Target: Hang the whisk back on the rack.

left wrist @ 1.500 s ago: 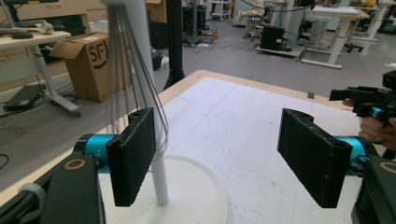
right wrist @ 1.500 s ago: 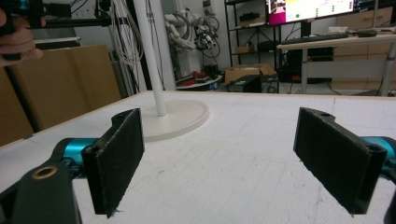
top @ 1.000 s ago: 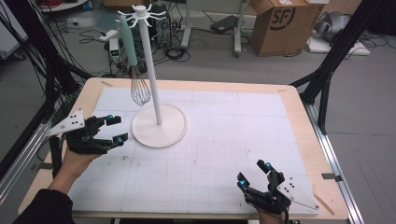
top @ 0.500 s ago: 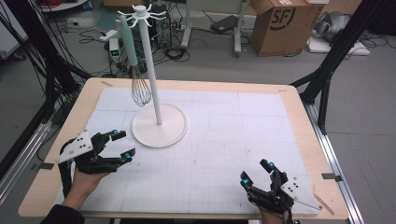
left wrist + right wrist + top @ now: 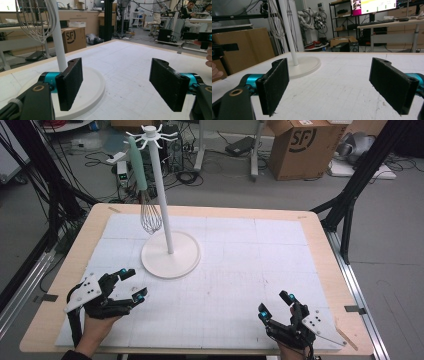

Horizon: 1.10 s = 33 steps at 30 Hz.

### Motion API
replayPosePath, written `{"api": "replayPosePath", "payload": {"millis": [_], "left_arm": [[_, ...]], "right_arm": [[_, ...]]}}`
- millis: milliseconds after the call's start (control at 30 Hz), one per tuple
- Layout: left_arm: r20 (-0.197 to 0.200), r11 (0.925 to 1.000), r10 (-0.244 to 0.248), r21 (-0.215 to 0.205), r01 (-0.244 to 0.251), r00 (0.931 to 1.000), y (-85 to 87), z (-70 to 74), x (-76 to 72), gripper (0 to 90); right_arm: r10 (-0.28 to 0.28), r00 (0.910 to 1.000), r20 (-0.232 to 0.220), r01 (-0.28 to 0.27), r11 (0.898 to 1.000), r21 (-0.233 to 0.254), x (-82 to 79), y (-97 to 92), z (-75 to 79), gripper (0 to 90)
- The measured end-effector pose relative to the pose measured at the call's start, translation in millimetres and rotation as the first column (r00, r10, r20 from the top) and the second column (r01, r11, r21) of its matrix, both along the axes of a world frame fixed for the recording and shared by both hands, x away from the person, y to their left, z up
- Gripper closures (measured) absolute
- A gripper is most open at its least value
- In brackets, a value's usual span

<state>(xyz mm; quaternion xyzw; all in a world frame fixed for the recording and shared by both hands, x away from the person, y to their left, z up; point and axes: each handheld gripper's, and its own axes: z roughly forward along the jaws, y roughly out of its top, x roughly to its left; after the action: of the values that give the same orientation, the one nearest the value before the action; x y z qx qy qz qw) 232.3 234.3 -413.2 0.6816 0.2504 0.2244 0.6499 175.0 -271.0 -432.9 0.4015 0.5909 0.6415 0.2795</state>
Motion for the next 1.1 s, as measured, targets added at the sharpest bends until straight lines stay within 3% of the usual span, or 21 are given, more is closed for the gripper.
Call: {"api": "replayPosePath", "payload": {"millis": [133, 367, 467, 600, 800, 1100], "left_arm": [[-0.003, 1.0000, 0.003, 0.008, -0.003, 1.0000, -0.8, -4.2, -8.8, 25.9], [-0.011, 0.9991, 0.006, -0.043, -0.007, 0.9999, 5.3, -7.7, -20.4, 25.2], [-0.010, 0.9979, 0.010, -0.064, -0.011, 0.9999, 6.9, -7.1, -23.5, 24.7], [-0.012, 0.9969, 0.024, -0.075, -0.025, 0.9996, 8.8, -11.3, -28.8, 24.4], [-0.003, 0.9968, 0.037, -0.072, -0.037, 0.9993, 8.0, -18.8, -29.9, 23.5], [-0.012, 0.9996, 0.015, -0.023, -0.015, 0.9998, -1.9, -31.8, -28.5, 23.2]], "right_arm": [[0.002, 1.0000, -0.002, -0.002, 1.000, 0.004, -0.9, 0.3, 0.0, 15.1], [0.038, 0.9986, -0.038, -0.038, 0.999, -0.003, 2.8, 4.4, -1.9, 14.8], [0.049, 0.9976, -0.048, -0.051, 0.998, -0.031, 4.7, 7.4, -2.6, 14.8], [0.037, 0.9983, -0.045, -0.041, 0.994, -0.104, 4.7, 12.2, -2.8, 14.8], [0.055, 0.9978, -0.037, -0.059, 0.988, -0.143, 2.6, 17.5, -2.2, 14.8], [0.058, 0.9978, -0.031, -0.063, 0.984, -0.169, 0.9, 20.1, -2.1, 14.8]]}}
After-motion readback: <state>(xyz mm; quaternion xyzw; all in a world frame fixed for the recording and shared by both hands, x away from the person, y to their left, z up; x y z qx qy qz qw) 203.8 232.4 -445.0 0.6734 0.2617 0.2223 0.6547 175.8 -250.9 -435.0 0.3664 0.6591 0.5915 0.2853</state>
